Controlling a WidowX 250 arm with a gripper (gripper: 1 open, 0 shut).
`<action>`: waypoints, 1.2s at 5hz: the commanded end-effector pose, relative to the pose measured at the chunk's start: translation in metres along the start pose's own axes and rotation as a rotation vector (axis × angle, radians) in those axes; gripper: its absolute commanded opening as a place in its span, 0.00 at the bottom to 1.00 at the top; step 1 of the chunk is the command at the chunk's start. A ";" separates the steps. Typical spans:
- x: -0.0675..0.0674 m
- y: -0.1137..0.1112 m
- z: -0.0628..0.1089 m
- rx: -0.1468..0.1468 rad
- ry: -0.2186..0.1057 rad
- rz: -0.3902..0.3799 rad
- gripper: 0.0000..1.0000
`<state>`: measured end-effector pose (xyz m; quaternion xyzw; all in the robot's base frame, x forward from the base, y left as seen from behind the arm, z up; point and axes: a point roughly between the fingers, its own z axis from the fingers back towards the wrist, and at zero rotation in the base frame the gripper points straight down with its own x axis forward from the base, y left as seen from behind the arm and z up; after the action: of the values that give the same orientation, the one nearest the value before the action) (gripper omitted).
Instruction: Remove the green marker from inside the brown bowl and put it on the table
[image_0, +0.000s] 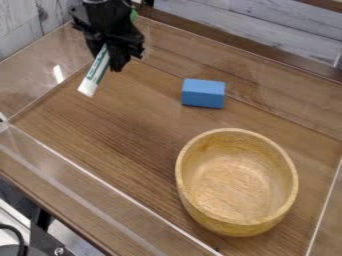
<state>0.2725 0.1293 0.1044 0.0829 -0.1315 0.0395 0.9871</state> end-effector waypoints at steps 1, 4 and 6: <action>0.007 0.009 0.003 0.017 -0.051 0.004 0.00; 0.006 0.014 -0.011 0.020 -0.066 0.010 0.00; 0.005 0.014 -0.019 0.022 -0.072 0.012 0.00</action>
<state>0.2776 0.1419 0.0780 0.0851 -0.1480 0.0386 0.9846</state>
